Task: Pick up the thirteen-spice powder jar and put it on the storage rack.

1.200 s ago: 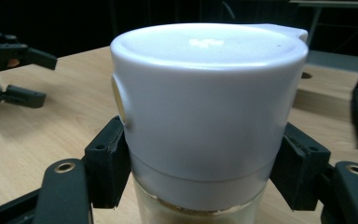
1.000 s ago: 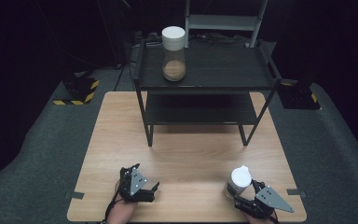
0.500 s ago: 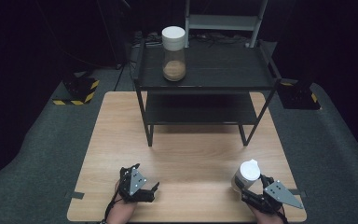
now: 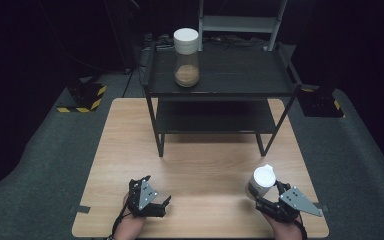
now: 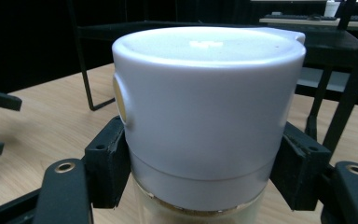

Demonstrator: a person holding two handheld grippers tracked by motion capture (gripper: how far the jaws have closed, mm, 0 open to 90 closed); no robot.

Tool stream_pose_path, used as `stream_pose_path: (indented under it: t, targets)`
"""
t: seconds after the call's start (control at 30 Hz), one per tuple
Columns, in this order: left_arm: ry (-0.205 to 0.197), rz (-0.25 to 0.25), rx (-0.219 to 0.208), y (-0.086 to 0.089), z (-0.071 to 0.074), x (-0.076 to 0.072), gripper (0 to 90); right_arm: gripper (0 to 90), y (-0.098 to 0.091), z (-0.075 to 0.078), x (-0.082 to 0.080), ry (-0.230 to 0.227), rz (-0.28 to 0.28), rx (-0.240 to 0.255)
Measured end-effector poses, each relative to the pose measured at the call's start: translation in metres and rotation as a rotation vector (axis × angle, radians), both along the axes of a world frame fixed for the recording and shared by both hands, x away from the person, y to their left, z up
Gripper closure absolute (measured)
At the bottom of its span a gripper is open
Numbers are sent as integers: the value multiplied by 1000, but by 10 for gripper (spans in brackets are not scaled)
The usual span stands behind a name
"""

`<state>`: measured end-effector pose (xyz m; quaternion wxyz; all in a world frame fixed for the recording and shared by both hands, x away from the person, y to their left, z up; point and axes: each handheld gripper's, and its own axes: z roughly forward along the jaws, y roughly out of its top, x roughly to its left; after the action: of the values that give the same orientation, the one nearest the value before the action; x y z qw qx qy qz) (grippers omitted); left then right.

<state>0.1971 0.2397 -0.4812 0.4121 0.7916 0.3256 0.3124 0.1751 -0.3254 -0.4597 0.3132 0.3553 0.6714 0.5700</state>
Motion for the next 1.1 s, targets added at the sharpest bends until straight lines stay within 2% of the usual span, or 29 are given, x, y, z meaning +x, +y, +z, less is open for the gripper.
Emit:
stream_pose_path:
  t: [0.2,0.53,1.1]
  targets:
    - [-3,-5,10,-1,0,0,8,299,3,17,7,-26,7,12]
    - [-3,-5,0,0,0,0,7,299,9,45,17,-76,22,13]
    - [-8,-2,-15,2,-2,-1,7,300,15,87,37,-124,21,31]
